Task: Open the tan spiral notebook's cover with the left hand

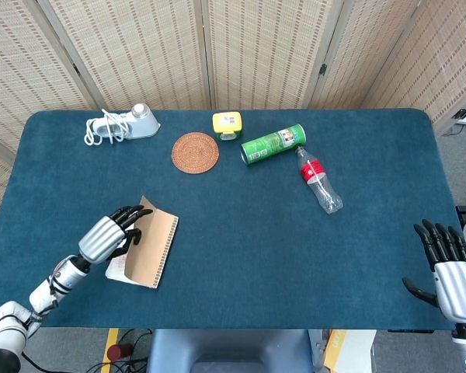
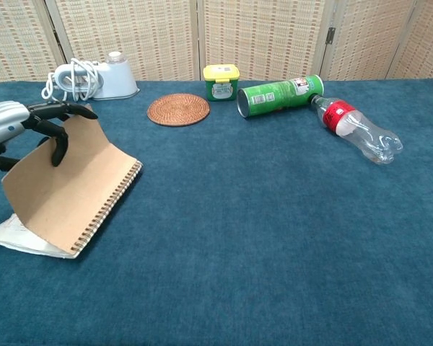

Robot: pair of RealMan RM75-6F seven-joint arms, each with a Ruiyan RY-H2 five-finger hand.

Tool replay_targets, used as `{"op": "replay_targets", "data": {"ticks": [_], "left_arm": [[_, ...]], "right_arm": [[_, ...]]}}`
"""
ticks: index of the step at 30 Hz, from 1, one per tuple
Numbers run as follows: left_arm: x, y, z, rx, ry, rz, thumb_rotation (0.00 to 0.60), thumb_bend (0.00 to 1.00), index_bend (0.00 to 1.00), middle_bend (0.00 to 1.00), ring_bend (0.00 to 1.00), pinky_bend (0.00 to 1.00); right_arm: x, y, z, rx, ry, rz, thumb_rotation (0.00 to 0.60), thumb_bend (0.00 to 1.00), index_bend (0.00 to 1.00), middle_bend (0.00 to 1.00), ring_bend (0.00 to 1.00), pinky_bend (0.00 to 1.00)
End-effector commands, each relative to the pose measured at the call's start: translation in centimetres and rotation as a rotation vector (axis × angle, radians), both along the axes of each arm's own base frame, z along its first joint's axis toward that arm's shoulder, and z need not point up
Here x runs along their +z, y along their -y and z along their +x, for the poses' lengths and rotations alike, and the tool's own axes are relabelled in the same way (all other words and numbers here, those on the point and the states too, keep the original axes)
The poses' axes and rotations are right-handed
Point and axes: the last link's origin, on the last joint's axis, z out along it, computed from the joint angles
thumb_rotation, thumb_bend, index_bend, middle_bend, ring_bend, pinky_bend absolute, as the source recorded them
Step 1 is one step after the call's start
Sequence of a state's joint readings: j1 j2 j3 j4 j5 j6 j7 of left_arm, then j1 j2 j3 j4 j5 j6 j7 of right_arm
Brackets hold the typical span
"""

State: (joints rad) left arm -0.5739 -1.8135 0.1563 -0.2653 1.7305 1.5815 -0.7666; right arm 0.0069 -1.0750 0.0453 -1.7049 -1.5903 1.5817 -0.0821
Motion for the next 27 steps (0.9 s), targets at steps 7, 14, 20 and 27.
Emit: {"op": "replay_targets", "data": {"ticks": [7, 14, 20, 27], "left_arm": [[-2.0, 1.6, 2.9, -0.059, 0.032, -0.064, 0.600, 0.74, 0.65, 0.18, 0.14, 0.24], [-5.1, 2.6, 7.9, -0.083, 0.044, -0.085, 0.600, 0.74, 0.65, 0.18, 0.14, 0.24], [-7.0, 2.9, 11.3, -0.062, 0.044, -0.085, 0.600, 0.74, 0.63, 0.18, 0.14, 0.24], [-8.9, 2.5, 14.4, -0.013, 0.082, -0.088, 0.600, 0.74, 0.61, 0.18, 0.14, 0.24]], "right_arm": [[-0.1, -0.3, -0.3, 0.002, 0.009, 0.000, 0.600, 0.21, 0.00, 0.07, 0.01, 0.01], [0.2, -0.4, -0.6, 0.001, 0.014, -0.008, 0.600, 0.21, 0.00, 0.07, 0.01, 0.01], [0.2, -0.6, -1.0, -0.010, 0.022, -0.011, 0.600, 0.21, 0.00, 0.07, 0.01, 0.01], [0.2, -0.7, -1.5, -0.017, 0.029, -0.013, 0.600, 0.21, 0.00, 0.07, 0.01, 0.01]]}}
